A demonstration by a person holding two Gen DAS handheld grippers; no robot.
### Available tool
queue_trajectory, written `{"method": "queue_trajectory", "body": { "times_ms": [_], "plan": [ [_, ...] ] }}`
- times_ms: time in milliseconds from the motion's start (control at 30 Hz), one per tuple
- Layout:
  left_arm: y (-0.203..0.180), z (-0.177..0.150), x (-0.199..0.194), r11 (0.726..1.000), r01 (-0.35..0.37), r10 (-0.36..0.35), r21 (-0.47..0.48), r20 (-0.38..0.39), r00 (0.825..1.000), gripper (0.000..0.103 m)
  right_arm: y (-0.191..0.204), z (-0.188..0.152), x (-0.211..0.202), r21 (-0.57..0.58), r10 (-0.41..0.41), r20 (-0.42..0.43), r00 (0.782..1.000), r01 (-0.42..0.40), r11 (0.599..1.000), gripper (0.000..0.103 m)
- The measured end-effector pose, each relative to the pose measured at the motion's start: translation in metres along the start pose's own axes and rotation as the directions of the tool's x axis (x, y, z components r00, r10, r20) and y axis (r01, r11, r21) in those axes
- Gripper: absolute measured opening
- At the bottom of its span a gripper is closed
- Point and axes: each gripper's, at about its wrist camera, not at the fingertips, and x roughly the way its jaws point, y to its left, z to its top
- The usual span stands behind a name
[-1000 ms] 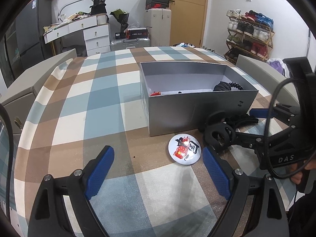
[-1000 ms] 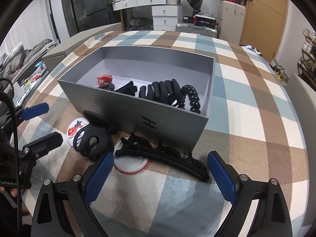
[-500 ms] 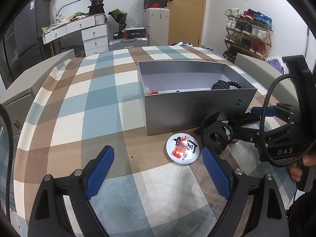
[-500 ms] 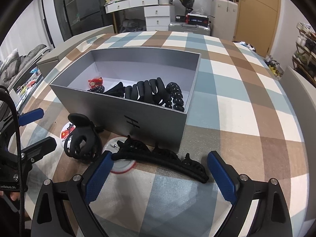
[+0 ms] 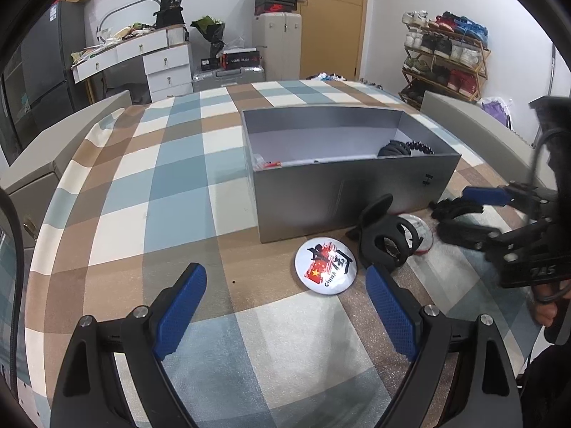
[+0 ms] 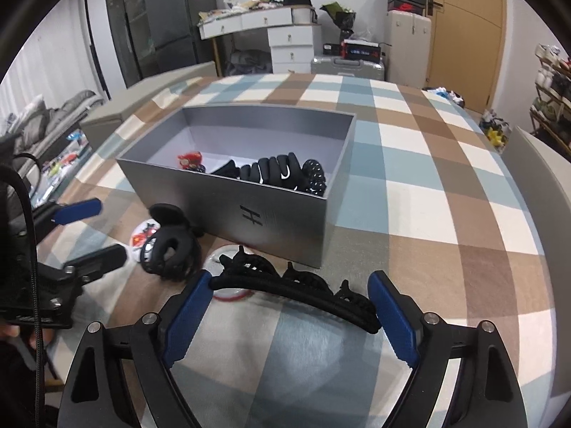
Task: Organize jewelry
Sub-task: 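Grasp the white badge with the left gripper while the right gripper grasps the black headband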
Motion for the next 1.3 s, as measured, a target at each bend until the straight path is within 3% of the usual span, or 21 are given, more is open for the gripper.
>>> {"method": "queue_trajectory", "body": {
  "times_ms": [233, 367, 567, 667, 900, 1300],
  "plan": [
    [-0.010, 0.001, 0.010, 0.998, 0.033, -0.028, 0.057, -0.083, 0.996, 0.088, -0.004, -0.005, -0.016, 0.001, 0.018, 0.035, 0.999, -0.019, 1.000, 0.089],
    [-0.014, 0.003, 0.015, 0.996, 0.019, -0.010, 0.088, -0.097, 0.995, 0.088, -0.005, -0.003, -0.017, 0.010, 0.025, 0.041, 0.999, -0.025, 1.000, 0.089],
    [-0.014, 0.003, 0.017, 0.994, 0.068, -0.058, 0.085, -0.121, 0.991, 0.086, -0.006, -0.003, -0.017, 0.015, 0.030, 0.044, 0.999, -0.031, 0.999, 0.089],
    [-0.019, 0.003, 0.017, 0.992, 0.070, -0.058, 0.104, -0.122, 0.991, 0.077, -0.006, -0.003, -0.018, 0.013, 0.036, 0.047, 0.998, -0.036, 0.999, 0.089],
    [-0.029, 0.005, 0.013, 0.984, 0.101, -0.086, 0.145, -0.110, 0.990, 0.037, -0.004, -0.004, -0.019, 0.008, 0.041, 0.049, 0.998, -0.041, 0.999, 0.089],
    [-0.032, 0.004, 0.011, 0.982, 0.070, -0.055, 0.178, -0.090, 0.994, 0.036, -0.003, -0.005, -0.019, 0.007, 0.043, 0.046, 0.998, -0.043, 0.999, 0.089]
  ]
}}
